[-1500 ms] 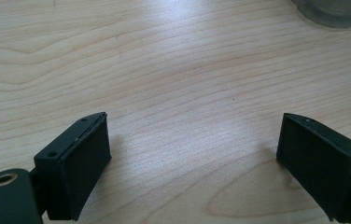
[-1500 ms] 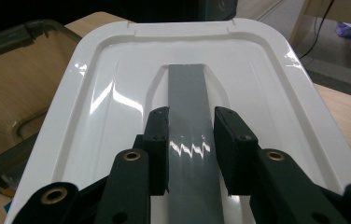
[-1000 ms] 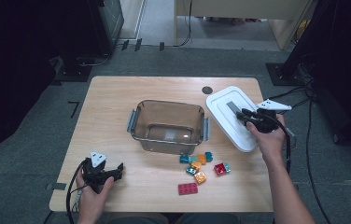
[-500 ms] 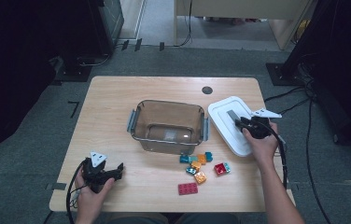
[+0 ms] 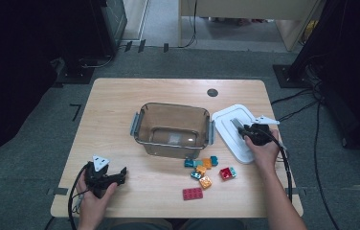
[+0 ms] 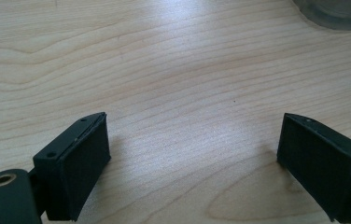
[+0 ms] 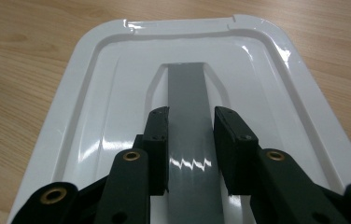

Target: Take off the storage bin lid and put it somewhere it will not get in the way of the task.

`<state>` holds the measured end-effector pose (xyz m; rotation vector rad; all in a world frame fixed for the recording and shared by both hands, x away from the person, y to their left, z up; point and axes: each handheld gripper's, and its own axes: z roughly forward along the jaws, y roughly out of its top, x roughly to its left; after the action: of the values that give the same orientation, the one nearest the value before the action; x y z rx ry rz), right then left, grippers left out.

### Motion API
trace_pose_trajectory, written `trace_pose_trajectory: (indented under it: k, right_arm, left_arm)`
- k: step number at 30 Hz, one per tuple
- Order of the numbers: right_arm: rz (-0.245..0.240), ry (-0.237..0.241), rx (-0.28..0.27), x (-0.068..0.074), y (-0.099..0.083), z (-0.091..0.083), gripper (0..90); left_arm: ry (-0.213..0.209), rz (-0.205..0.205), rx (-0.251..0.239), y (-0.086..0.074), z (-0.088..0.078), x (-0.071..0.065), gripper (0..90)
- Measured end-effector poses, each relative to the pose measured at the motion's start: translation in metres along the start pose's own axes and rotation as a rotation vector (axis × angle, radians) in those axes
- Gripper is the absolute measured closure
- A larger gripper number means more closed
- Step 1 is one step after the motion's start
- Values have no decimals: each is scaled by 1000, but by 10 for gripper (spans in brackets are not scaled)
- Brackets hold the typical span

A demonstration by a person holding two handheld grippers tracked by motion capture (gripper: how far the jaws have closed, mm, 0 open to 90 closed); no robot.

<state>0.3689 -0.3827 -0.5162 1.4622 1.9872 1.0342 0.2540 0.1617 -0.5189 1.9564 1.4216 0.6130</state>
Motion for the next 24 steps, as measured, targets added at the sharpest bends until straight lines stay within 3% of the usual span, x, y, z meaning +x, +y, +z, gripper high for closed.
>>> trace_pose_trajectory:
  k: [8, 9, 10, 11, 12, 13, 15, 24]
  right_arm:
    - [-13, -9, -21, 4, -7, -4, 666]
    - [4, 2, -24, 4, -9, -4, 585]
    - [4, 2, -24, 4, -9, -4, 585]
    - [2, -32, -17, 6, -8, -4, 523]
    - [3, -39, -16, 7, -8, -4, 519]
    - [17, -31, -10, 6, -8, -5, 491]
    - [76, 46, -6, 1, -7, -7, 377]
    - [96, 83, -14, 4, -7, -25, 211]
  left_arm:
    - [0, 1, 0, 0, 0, 0, 89]
    - [0, 1, 1, 0, 0, 0, 89]
    - [0, 1, 1, 0, 0, 0, 89]
    - [0, 0, 0, 0, 0, 0, 89]
    - [0, 0, 0, 0, 0, 0, 89]
    - [0, 0, 0, 0, 0, 0, 89]
    - [0, -1, 0, 0, 0, 0, 89]
    - [16, -17, 0, 2, 2, -2, 89]
